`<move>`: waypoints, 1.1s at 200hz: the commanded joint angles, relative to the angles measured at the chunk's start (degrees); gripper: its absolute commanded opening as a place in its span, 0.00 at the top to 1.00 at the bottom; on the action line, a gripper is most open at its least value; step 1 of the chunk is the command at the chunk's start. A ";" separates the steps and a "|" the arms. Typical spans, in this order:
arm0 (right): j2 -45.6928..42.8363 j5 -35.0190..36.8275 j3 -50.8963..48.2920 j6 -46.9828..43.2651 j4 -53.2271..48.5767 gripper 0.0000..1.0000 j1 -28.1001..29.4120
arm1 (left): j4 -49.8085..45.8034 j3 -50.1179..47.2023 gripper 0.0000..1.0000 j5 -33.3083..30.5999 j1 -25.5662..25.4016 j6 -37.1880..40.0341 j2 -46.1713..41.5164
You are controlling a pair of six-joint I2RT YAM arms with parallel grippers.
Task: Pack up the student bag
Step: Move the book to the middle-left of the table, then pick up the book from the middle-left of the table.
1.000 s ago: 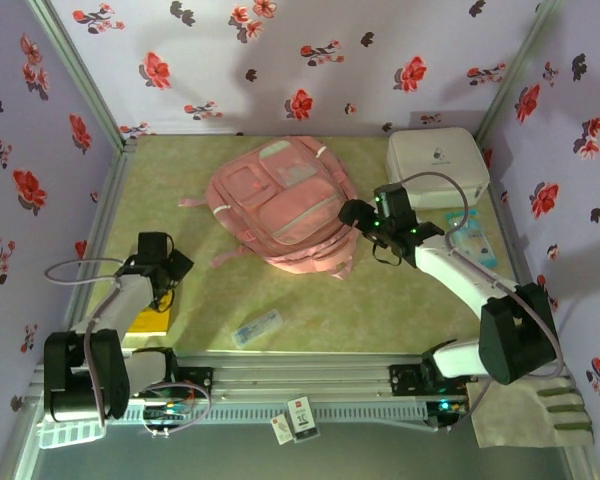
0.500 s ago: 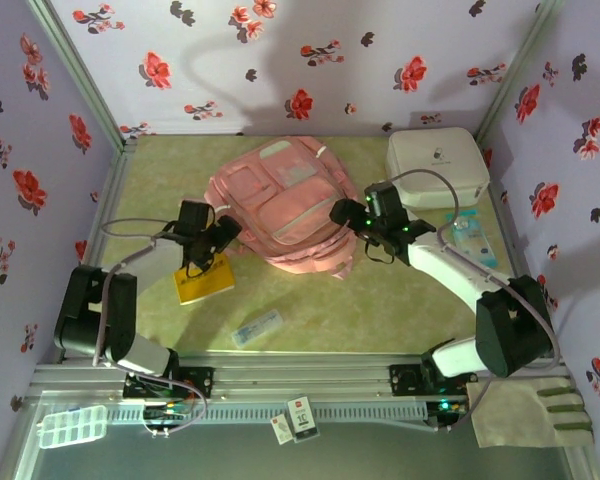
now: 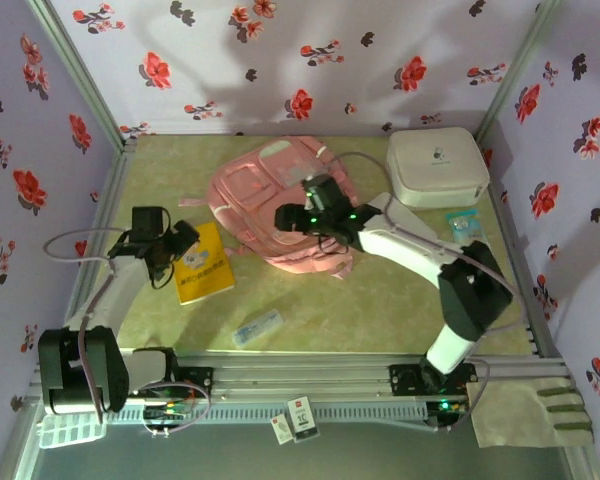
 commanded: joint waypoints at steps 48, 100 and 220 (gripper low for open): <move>19.82 -1.66 22.05 -10.89 -9.92 0.46 10.56 | -1.81 -9.63 0.07 5.27 5.31 1.86 -4.14; 29.71 -1.84 30.70 -13.91 -12.22 0.66 14.47 | 0.58 -11.79 0.18 8.17 5.39 2.12 -3.58; 41.17 -2.42 38.44 -14.86 -18.10 0.74 14.59 | 3.55 -11.53 0.37 15.42 5.41 2.56 -0.59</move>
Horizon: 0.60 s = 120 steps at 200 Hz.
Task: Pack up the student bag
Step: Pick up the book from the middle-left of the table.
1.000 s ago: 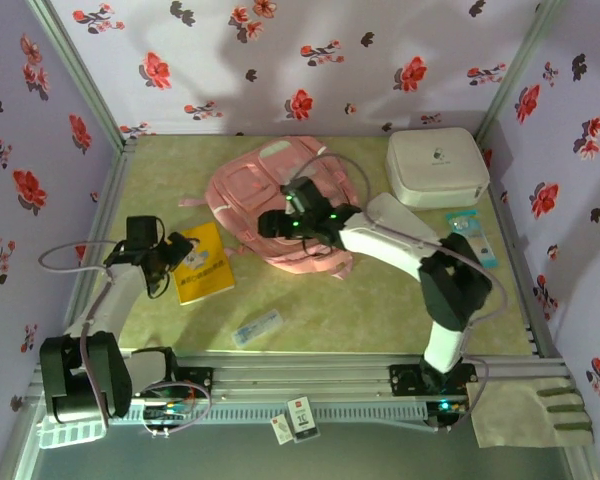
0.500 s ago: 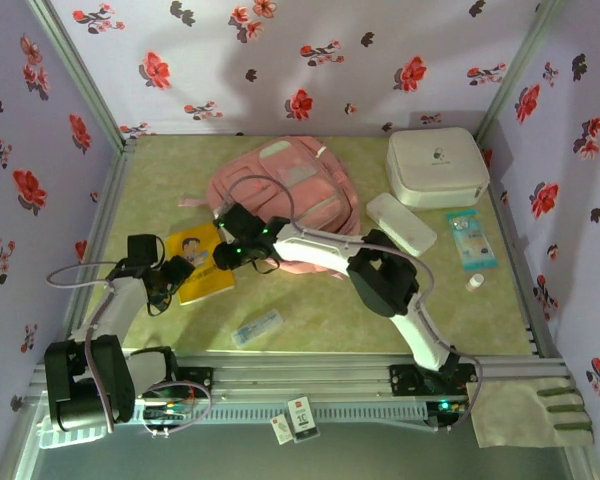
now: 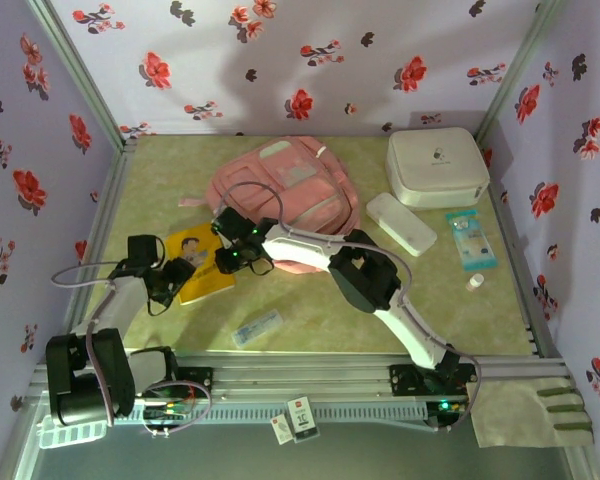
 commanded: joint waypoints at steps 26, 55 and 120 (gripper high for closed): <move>4.41 -0.26 2.02 -0.81 -3.71 0.74 -0.07 | 0.85 0.19 0.35 4.35 0.06 1.11 1.04; 4.64 -0.20 2.02 -0.37 -4.15 0.73 -0.45 | 0.80 0.09 0.23 4.09 0.09 1.05 2.56; 4.98 -0.78 1.67 0.59 -4.08 0.73 -1.19 | -0.54 2.80 0.36 9.76 0.03 0.61 -1.47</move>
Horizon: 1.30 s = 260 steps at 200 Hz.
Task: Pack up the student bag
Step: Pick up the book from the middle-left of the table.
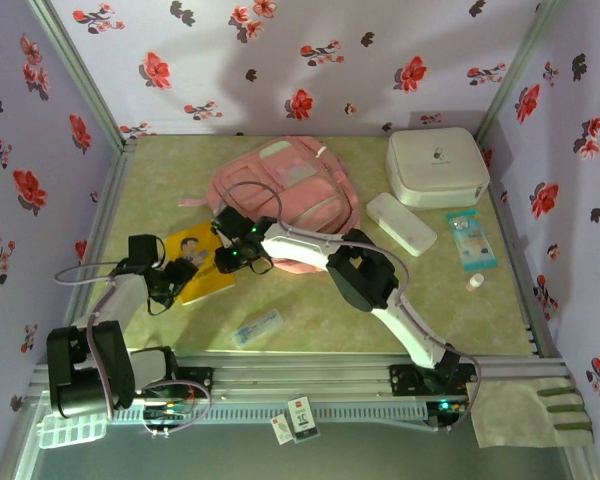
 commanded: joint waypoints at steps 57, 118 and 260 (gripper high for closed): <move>3.58 -0.24 -0.57 1.32 -2.84 0.74 -0.86 | -3.28 6.29 0.49 11.41 -0.42 -2.16 -10.33; 3.39 -1.30 -0.96 1.41 -2.53 0.74 -0.92 | -1.64 5.13 0.59 11.68 -0.86 -0.72 -4.83; -30.05 2.36 -29.34 2.99 16.35 0.56 -2.42 | -14.00 15.22 1.00 0.40 -1.61 2.27 -13.06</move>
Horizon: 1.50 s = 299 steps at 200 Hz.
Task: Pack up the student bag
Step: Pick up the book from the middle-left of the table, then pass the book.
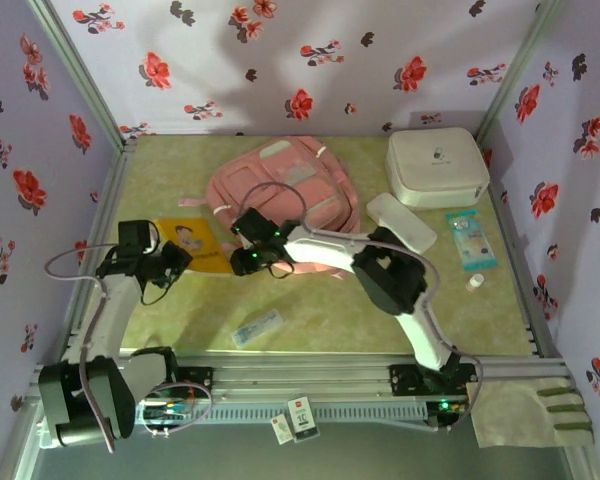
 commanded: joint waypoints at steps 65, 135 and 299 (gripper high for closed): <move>-36.17 7.99 -26.22 4.83 12.96 0.41 -10.68 | -6.69 16.98 1.00 -3.97 -2.83 0.12 -7.92; -46.37 13.63 -34.24 9.27 14.21 0.27 -17.00 | 18.21 22.45 1.00 -2.94 -17.71 -8.13 2.85; -42.66 -2.46 -41.95 49.82 53.30 0.12 -23.53 | 53.41 25.14 1.00 -8.07 -36.58 -18.50 25.89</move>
